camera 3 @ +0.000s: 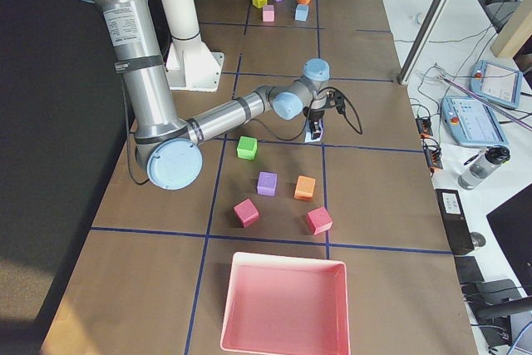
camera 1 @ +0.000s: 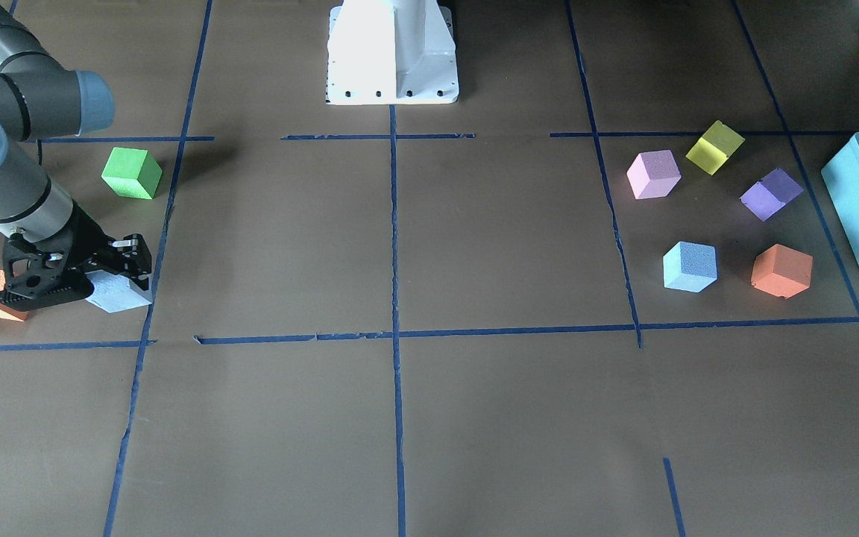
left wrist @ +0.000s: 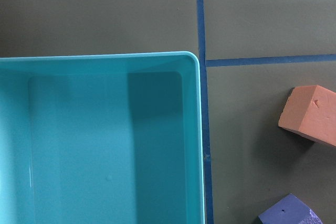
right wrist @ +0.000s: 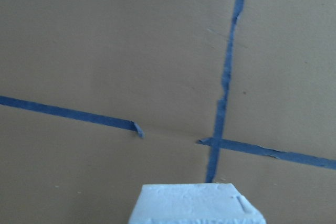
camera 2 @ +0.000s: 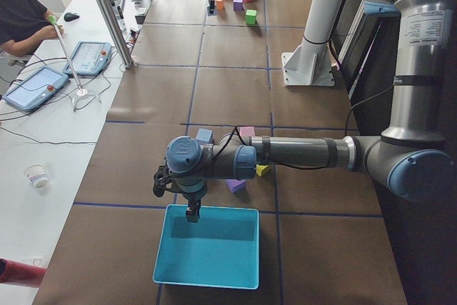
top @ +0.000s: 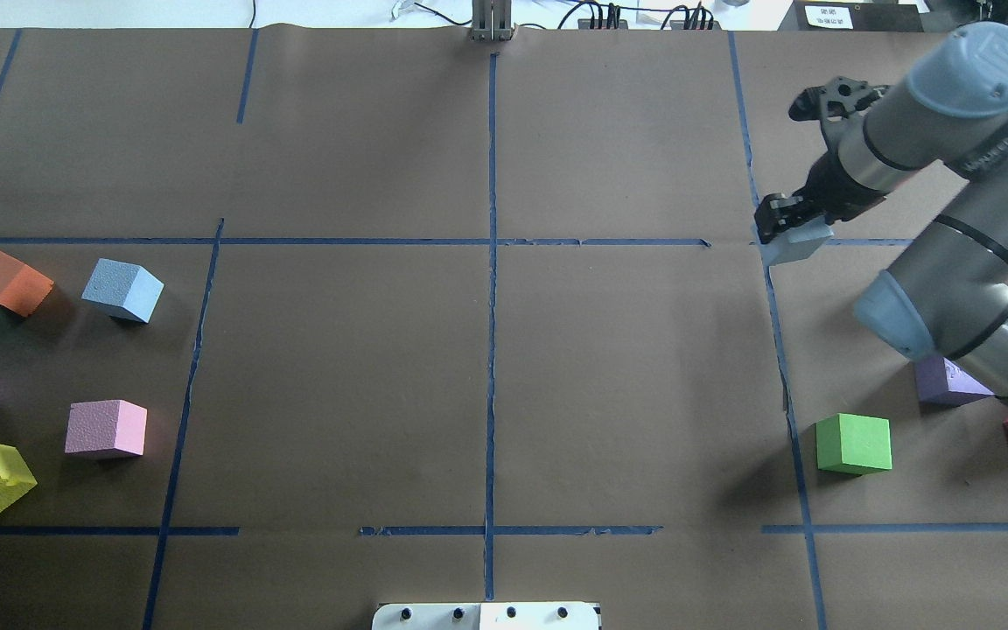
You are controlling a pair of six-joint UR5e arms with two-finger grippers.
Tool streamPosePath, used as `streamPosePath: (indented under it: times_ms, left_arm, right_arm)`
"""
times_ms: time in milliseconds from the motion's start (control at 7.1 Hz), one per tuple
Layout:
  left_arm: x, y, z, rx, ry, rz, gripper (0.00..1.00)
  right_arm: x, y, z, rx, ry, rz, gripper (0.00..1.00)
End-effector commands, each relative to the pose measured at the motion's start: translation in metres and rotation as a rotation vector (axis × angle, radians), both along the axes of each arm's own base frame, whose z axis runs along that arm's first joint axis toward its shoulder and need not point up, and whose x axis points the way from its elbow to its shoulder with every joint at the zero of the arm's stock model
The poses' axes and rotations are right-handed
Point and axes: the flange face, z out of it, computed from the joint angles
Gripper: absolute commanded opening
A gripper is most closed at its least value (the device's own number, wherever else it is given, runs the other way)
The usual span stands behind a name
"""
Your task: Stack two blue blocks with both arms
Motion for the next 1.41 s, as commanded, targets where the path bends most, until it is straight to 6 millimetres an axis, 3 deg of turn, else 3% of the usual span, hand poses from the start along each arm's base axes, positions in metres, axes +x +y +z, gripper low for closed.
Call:
streamPosePath:
  times_ms: [0, 141, 282, 423, 845, 986, 1268]
  left_arm:
    - [0.000, 0.000, 0.000, 0.001, 0.000, 0.000, 1.00]
    - [0.000, 0.000, 0.000, -0.001, 0.000, 0.000, 1.00]
    - [0.000, 0.000, 0.000, -0.001, 0.000, 0.000, 1.00]
    - [0.000, 0.000, 0.000, -0.001, 0.000, 0.000, 1.00]
    - [0.000, 0.001, 0.001, -0.002, -0.002, 0.000, 1.00]
    - [0.000, 0.001, 0.004, -0.007, -0.001, 0.000, 1.00]
    - [0.000, 0.001, 0.005, -0.008, -0.001, 0.000, 1.00]
  right_arm:
    - [-0.069, 0.011, -0.084, -0.064, -0.009, 0.002, 0.00]
    - [-0.118, 0.023, -0.122, -0.093, -0.016, 0.057, 0.00]
    - [-0.184, 0.029, -0.158, -0.126, 0.000, 0.110, 0.00]
    - [-0.240, 0.025, -0.188, -0.189, 0.020, 0.151, 0.00]
    - [-0.302, 0.035, -0.207, -0.185, 0.065, 0.131, 0.02]
    - [-0.313, 0.034, -0.216, -0.184, 0.069, 0.125, 0.03]
    - [-0.324, 0.034, -0.205, -0.180, 0.063, 0.119, 0.07]
